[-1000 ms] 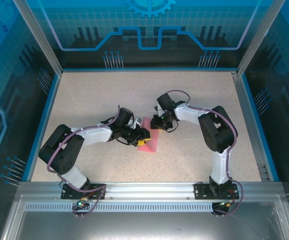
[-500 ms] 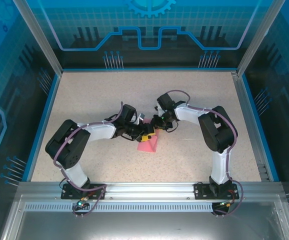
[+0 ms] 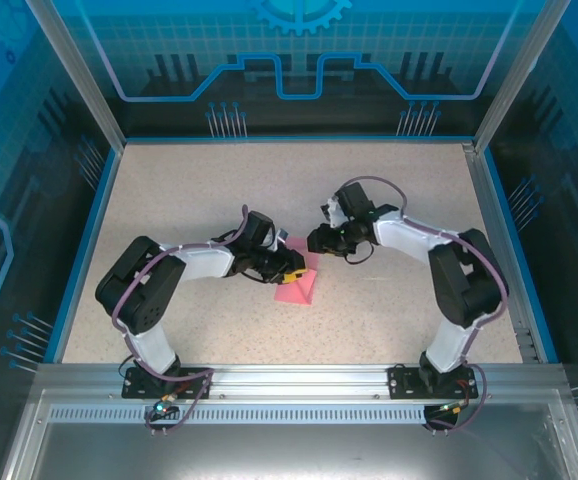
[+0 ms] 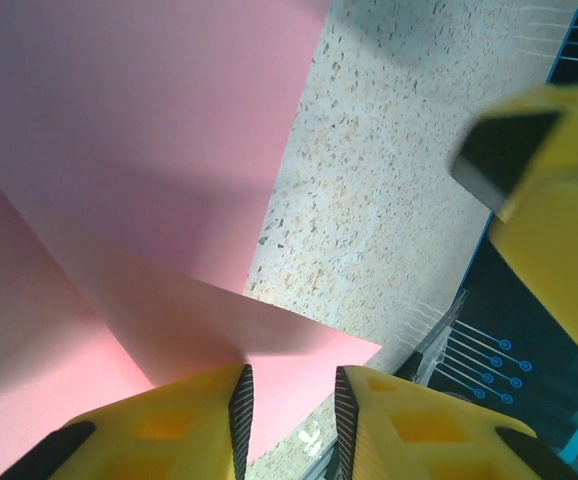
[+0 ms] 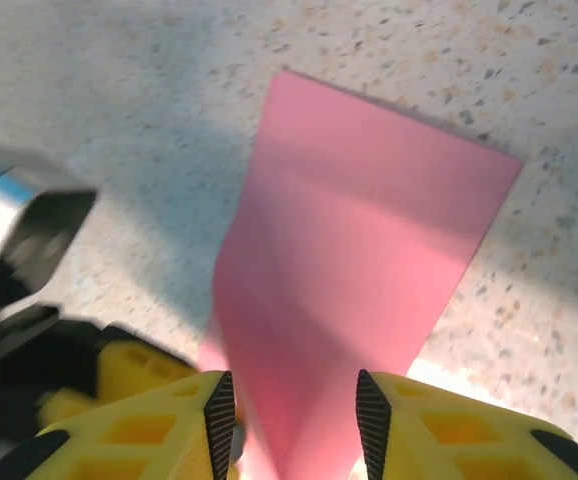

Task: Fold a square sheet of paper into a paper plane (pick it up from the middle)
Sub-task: Fold the triangle a second time at the center of the table.

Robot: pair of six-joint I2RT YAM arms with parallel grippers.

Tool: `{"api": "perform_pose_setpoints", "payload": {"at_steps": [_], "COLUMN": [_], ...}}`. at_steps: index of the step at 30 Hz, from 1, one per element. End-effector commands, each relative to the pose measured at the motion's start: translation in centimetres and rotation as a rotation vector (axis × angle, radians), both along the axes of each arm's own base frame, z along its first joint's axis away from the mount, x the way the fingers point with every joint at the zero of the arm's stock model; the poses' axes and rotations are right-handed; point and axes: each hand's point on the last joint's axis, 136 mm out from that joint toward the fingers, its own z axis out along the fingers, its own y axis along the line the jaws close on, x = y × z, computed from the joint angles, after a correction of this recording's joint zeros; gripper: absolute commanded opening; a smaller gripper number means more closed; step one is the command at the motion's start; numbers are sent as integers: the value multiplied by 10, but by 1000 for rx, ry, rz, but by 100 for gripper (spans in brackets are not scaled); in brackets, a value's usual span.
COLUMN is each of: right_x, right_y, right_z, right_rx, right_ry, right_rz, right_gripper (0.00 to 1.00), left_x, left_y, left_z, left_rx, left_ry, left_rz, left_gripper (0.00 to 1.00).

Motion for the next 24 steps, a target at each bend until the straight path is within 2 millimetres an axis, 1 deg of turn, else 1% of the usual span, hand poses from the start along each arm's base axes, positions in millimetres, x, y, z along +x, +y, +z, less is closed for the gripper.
{"api": "perform_pose_setpoints", "payload": {"at_steps": [1,5,9,13,20,24], "right_x": [-22,-40,-51,-53,-54,-55], "right_y": [-1,-5,-3,2,7,7], "right_z": [6,-2,-11,-17,-23,-26], "right_rx": [60,57,51,62,70,67], "right_ry": [17,55,85,99,112,121], "right_rz": [46,63,82,95,106,106], "right_gripper": [41,41,40,38,28,28], "left_x": [-8,-7,-7,-7,-6,-7], "left_y": [6,6,7,7,7,8], "left_z": [-16,-17,-18,-17,-17,-18], "left_rx": [47,50,54,54,55,57], "left_ry": [27,28,30,29,30,34], "left_rz": [0,4,6,7,9,9], "left_gripper": [30,28,28,27,27,27]}}
